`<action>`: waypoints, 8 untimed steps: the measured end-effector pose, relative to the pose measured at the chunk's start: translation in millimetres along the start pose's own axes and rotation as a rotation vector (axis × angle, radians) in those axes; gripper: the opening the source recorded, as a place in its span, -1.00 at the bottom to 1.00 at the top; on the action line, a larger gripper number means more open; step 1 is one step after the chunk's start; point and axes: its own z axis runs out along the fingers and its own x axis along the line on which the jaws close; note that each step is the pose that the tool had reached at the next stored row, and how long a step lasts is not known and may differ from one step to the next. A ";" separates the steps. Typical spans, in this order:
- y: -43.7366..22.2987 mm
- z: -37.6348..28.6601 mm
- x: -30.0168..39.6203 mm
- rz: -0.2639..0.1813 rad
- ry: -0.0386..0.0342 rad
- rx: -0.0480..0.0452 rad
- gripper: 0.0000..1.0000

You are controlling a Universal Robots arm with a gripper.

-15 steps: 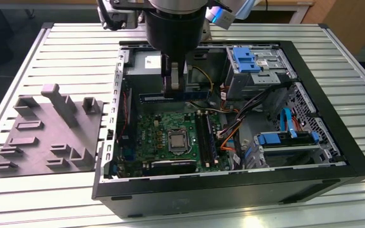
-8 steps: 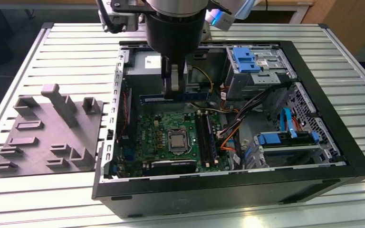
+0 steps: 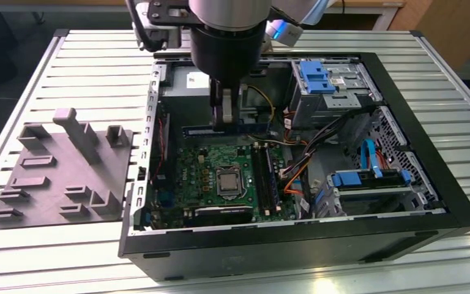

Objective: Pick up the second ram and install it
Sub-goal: 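Pick up the second ram and move it above second insertion slot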

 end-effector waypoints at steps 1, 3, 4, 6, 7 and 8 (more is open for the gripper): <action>-0.3 0.8 0.0 0.000 -0.0001 0.0000 -0.76; -1.6 1.8 0.0 0.000 0.0001 -0.0001 -0.76; -2.1 2.4 0.1 0.000 0.0000 -0.0001 -0.76; -3.4 3.4 0.1 0.000 0.0000 0.0000 -0.76; -4.1 3.9 0.1 0.000 -0.0001 0.0000 -0.76; -4.7 4.6 0.2 0.000 -0.0001 0.0000 -0.76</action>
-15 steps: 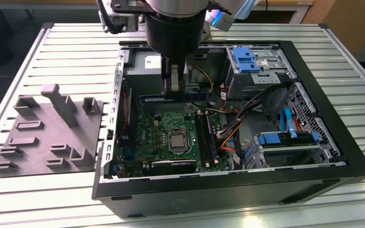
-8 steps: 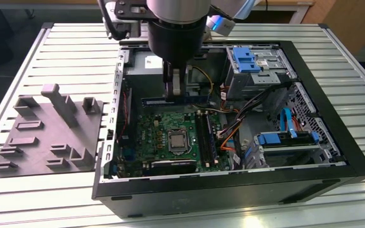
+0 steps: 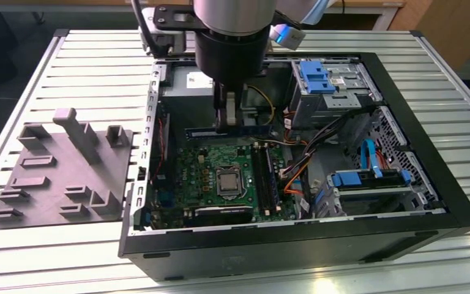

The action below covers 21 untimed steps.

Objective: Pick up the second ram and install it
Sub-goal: 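Pick up the second ram and move it above second insertion slot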

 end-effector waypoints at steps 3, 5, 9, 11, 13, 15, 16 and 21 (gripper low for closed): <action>-2.1 2.1 0.1 0.000 0.0001 0.0000 -0.76; -3.3 3.6 0.1 0.000 0.0000 0.0000 -0.76; -4.7 7.3 0.3 0.000 0.0001 0.0000 -0.76; -5.3 8.7 0.3 0.000 0.0001 -0.0001 -0.76; -5.8 9.8 0.3 0.000 0.0002 -0.0001 -0.76; -6.8 10.7 0.4 0.000 0.0002 -0.0001 -0.76; -7.2 11.2 0.4 0.000 0.0001 0.0000 -0.76; -8.2 13.3 0.5 0.000 0.0002 -0.0001 -0.76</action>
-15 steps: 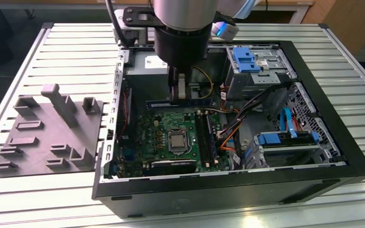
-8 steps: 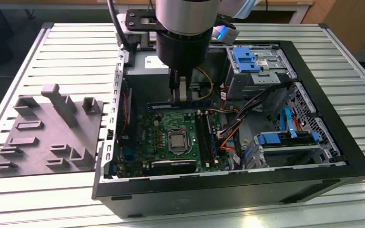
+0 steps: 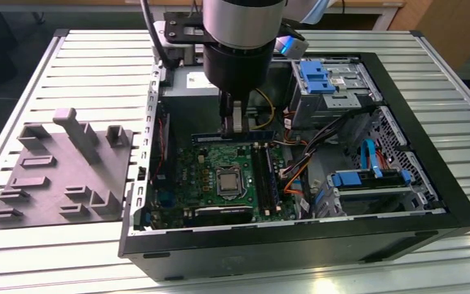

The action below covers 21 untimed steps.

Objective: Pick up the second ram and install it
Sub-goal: 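Pick up the second ram and move it above second insertion slot, then insert the second ram into the second slot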

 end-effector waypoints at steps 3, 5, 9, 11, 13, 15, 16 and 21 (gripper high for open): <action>-0.2 1.0 0.0 0.000 0.0002 -0.0001 -0.76; -0.3 1.4 0.0 0.000 0.0000 0.0000 -0.76; -0.3 1.4 0.1 0.000 0.0000 0.0000 -0.76; -0.3 1.4 0.1 0.000 0.0000 0.0000 -0.76; -0.3 1.5 0.0 0.000 0.0000 0.0000 -0.76; -0.3 1.5 0.1 0.000 -0.0001 0.0002 -0.76; -0.3 1.5 0.0 0.001 -0.0001 0.0002 -0.76; -0.3 1.7 0.1 0.040 -0.0020 0.0017 -0.76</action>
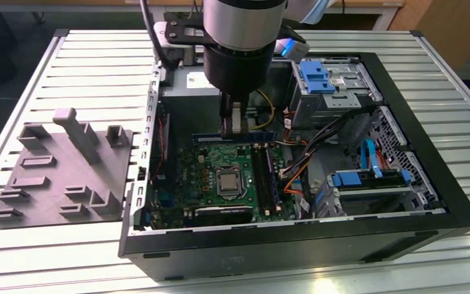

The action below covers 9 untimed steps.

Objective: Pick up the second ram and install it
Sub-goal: 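Insert the second ram into the second slot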

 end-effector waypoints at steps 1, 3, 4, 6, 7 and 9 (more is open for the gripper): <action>0.0 0.0 0.0 0.012 -0.0005 0.0004 -0.76; 0.0 0.1 0.0 0.037 -0.0017 0.0013 -0.76; 0.0 0.1 0.0 0.050 -0.0023 0.0018 -0.76; 0.0 0.2 0.0 0.075 -0.0035 0.0027 -0.76; 0.0 0.2 0.0 0.087 -0.0041 0.0031 -0.76; 0.0 0.3 0.0 0.112 -0.0053 0.0041 -0.76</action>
